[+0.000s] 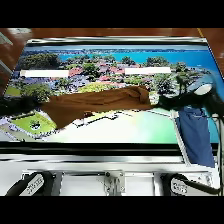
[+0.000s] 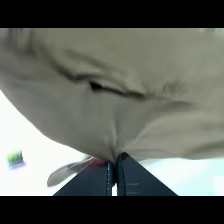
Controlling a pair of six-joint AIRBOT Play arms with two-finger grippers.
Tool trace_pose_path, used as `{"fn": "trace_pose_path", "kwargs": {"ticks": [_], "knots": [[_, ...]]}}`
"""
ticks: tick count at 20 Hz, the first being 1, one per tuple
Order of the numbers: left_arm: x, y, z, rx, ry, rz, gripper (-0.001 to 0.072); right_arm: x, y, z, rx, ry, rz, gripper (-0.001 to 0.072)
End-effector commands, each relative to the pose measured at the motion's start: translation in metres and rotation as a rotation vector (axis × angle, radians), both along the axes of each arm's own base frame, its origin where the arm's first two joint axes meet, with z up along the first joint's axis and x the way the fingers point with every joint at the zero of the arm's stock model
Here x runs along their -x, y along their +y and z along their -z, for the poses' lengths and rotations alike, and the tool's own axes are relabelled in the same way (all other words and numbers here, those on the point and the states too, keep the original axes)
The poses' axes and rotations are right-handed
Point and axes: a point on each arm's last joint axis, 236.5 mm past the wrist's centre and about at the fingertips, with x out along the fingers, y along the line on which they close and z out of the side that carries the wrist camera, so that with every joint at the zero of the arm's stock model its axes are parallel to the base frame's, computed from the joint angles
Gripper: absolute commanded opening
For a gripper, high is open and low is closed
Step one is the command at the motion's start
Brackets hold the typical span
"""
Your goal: Fold the shirts.
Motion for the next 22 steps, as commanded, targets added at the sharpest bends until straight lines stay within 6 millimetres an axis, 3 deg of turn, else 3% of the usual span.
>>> {"fn": "trace_pose_path", "kwargs": {"ticks": [1, 3, 4, 5, 6, 8, 10, 13, 15, 18, 20, 22], "knots": [[0.024, -0.007, -0.195, -0.224, -0.466, -0.007, 0.0041, -0.019, -0.006, -0.202, 0.122, -0.566, -0.004, 0.0070], [0.073, -0.025, -0.309, -0.339, -0.755, -0.036, 0.0041, 0.010, -0.012, -0.346, 0.172, -0.953, 0.090, 0.0069], [0.105, -0.037, -0.356, -0.385, -0.889, -0.054, 0.0041, 0.036, -0.013, -0.402, 0.186, -1.102, 0.128, 0.0070], [0.133, -0.047, -0.390, -0.417, -0.990, -0.067, 0.0041, 0.067, -0.014, -0.448, 0.200, -1.224, 0.166, 0.0070], [0.161, -0.059, -0.415, -0.444, -1.071, -0.072, 0.0041, 0.097, -0.013, -0.478, 0.211, -1.298, 0.188, 0.0070], [0.203, -0.071, -0.439, -0.443, -1.145, -0.112, 0.0041, 0.146, -0.013, -0.507, 0.244, -1.365, 0.221, 0.0070], [0.227, -0.069, -0.437, -0.461, -1.125, -0.171, 0.0041, 0.182, -0.015, -0.509, 0.284, -1.361, 0.244, 0.0070], [0.241, -0.060, -0.400, -0.531, -0.974, -0.202, 0.0041, 0.211, -0.026, -0.480, 0.391, -1.251, 0.255, 0.0070], [0.240, -0.048, -0.366, -0.580, -0.825, -0.203, 0.0041, 0.213, -0.042, -0.440, 0.483, -1.086, 0.250, 0.0070], [0.231, -0.040, -0.338, -0.583, -0.701, -0.183, 0.0041, 0.202, -0.071, -0.379, 0.531, -0.785, 0.294, 0.0070], [0.221, -0.036, -0.316, -0.567, -0.614, -0.159, 0.0040, 0.189, -0.078, -0.337, 0.533, -0.584, 0.266, 0.0070], [0.206, -0.030, -0.277, -0.512, -0.463, -0.132, 0.0041, 0.178, -0.081, -0.289, 0.529, -0.350, 0.198, 0.0070]]}}
